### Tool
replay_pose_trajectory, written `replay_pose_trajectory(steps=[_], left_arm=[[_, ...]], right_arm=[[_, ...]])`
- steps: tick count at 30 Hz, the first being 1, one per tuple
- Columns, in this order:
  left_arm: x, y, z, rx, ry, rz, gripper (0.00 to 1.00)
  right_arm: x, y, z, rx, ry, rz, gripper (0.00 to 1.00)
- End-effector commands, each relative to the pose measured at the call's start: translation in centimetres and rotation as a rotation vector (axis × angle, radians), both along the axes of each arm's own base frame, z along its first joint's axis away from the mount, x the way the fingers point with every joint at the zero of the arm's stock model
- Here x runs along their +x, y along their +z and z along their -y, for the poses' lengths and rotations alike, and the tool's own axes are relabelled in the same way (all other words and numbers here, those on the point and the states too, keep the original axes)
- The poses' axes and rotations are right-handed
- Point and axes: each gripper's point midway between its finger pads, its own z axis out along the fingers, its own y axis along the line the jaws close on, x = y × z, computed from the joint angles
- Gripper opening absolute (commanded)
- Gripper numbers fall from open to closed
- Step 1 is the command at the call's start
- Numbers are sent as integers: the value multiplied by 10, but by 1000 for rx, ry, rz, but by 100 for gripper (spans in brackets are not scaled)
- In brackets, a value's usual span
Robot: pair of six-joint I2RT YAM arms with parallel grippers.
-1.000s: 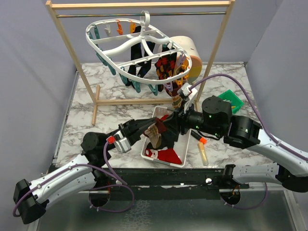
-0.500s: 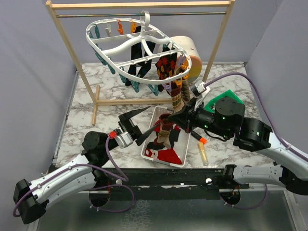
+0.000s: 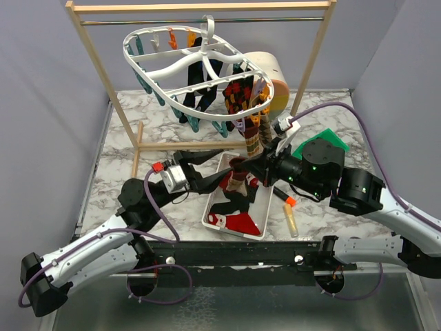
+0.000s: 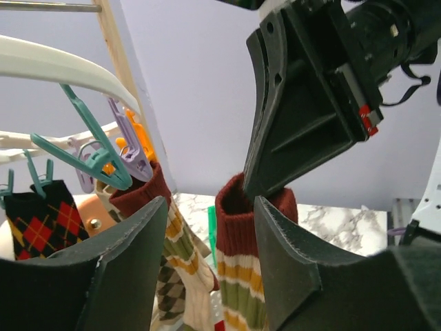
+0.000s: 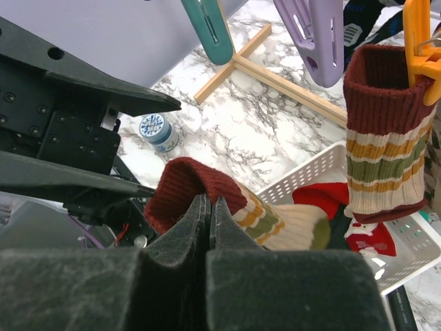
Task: Clip the socks to the hanger
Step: Open the clamp at the hanger.
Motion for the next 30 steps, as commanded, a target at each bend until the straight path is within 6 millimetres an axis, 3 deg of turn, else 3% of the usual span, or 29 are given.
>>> replay_pose_trajectory(steps=[1,14,30], left_arm=[[-5,1,8,11,-69,-113,56],[1,-13,18,79,-84,-266,55],[3,-10,23,111,-87,-230,58]], right_arm=[[4,7,4,23,-41,9,0],[7,9,5,31,-60,13,0],[-2,9,-7,41,24,23,0]])
